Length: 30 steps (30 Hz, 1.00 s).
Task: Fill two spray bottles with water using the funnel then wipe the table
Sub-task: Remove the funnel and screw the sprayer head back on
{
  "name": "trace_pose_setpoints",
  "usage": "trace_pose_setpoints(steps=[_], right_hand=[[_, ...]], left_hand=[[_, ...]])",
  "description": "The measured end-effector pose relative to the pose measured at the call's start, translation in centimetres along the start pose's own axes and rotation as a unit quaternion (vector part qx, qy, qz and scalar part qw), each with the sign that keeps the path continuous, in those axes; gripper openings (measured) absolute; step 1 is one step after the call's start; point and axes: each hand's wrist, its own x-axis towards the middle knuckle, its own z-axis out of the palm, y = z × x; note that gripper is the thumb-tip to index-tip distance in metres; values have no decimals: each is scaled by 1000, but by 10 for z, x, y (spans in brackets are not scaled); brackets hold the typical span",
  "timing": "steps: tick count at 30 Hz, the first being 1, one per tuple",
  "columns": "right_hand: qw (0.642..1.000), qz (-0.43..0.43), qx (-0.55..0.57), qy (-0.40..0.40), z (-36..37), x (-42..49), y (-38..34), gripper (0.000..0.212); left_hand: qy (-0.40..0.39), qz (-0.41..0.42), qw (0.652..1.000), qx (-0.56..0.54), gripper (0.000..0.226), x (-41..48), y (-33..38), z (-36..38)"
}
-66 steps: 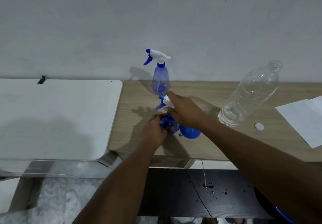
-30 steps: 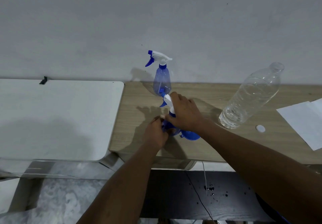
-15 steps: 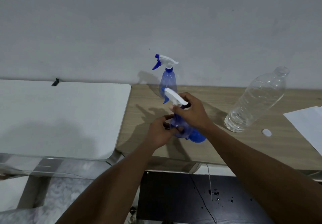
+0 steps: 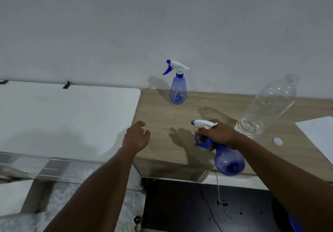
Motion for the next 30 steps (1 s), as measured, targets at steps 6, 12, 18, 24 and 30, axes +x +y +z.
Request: trace_pose_setpoints(steps=[6, 12, 18, 24, 30], right_hand=[[997, 2, -62, 44, 5, -9, 2, 28], [996, -13, -81, 32, 0, -10, -3, 39], [996, -26, -78, 25, 1, -10, -6, 34], [998, -21, -51, 10, 6, -4, -12, 19], [987, -137, -18, 85, -1, 8, -33, 31]], left_hand=[[-10, 23, 1000, 6, 34, -1, 3, 5], [-13, 46, 999, 20, 34, -1, 5, 11], [-6, 55, 998, 27, 35, -1, 8, 10], [-14, 55, 998, 18, 33, 1, 14, 10], [-16, 68, 997, 19, 35, 9, 25, 6]])
